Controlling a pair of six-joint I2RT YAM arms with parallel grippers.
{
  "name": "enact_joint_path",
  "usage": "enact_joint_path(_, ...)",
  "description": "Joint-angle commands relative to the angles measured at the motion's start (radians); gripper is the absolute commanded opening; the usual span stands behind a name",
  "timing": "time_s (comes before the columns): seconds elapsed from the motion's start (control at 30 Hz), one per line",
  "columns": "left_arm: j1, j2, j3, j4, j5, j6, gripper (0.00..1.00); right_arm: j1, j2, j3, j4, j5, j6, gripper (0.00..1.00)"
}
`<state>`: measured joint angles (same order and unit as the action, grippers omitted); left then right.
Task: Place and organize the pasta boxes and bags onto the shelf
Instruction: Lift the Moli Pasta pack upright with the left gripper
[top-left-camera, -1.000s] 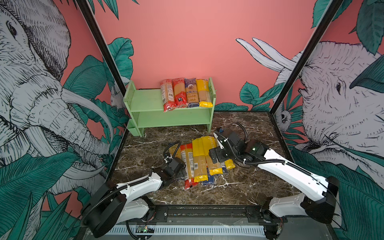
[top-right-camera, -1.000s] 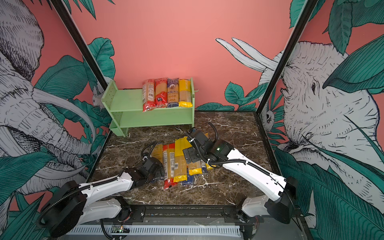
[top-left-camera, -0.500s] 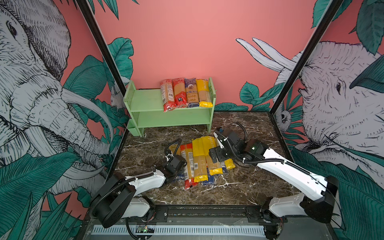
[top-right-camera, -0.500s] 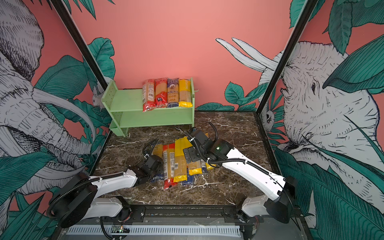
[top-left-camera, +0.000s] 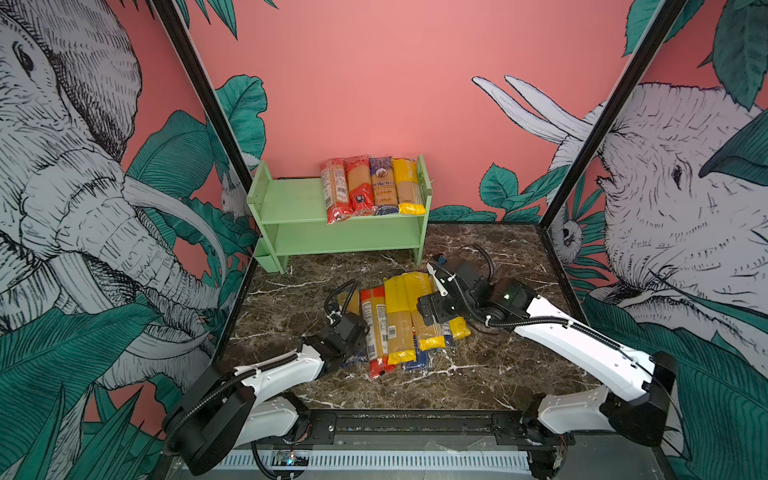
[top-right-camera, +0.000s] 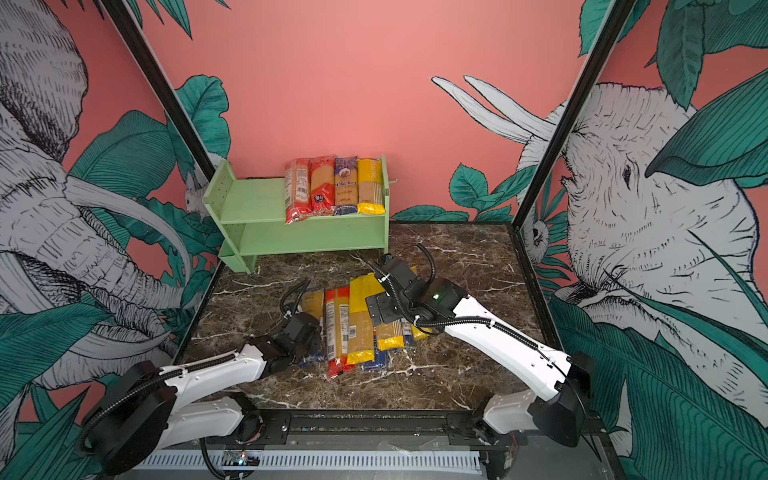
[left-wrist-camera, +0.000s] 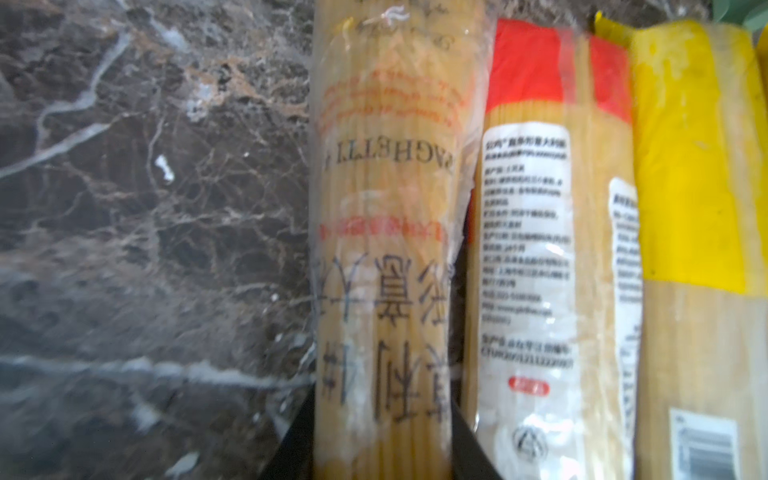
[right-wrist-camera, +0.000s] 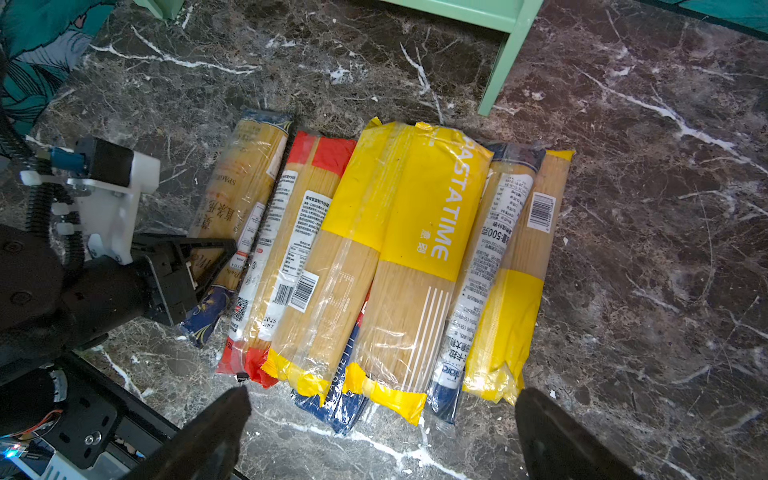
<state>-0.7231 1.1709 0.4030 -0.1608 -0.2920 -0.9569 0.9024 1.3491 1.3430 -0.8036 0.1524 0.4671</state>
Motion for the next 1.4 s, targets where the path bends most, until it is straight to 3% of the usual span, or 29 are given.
enact_joint_path(0.0, -0.001, -0.047, -0.019, -0.273, 0.046, 0.007, 0.00, -0.005, -0.010, 0.006, 0.021, -0.001, -0.002, 0.99)
enact_joint_path(0.57, 0.014, -0.410, 0.166, -0.672, -0.070, 0.088, 0.00, -0.006, 0.023, 0.057, 0.026, -0.025, -0.010, 0.99)
enact_joint_path(1.07, 0.016, -0.505, 0.433, -0.894, -0.203, 0.181, 0.00, -0.005, 0.019, 0.089, 0.012, -0.026, -0.016, 0.99)
enact_joint_path(1.37, 0.016, -0.453, 0.716, -0.982, -0.314, 0.285, 0.00, -0.005, 0.011, 0.115, 0.004, -0.025, -0.024, 0.99)
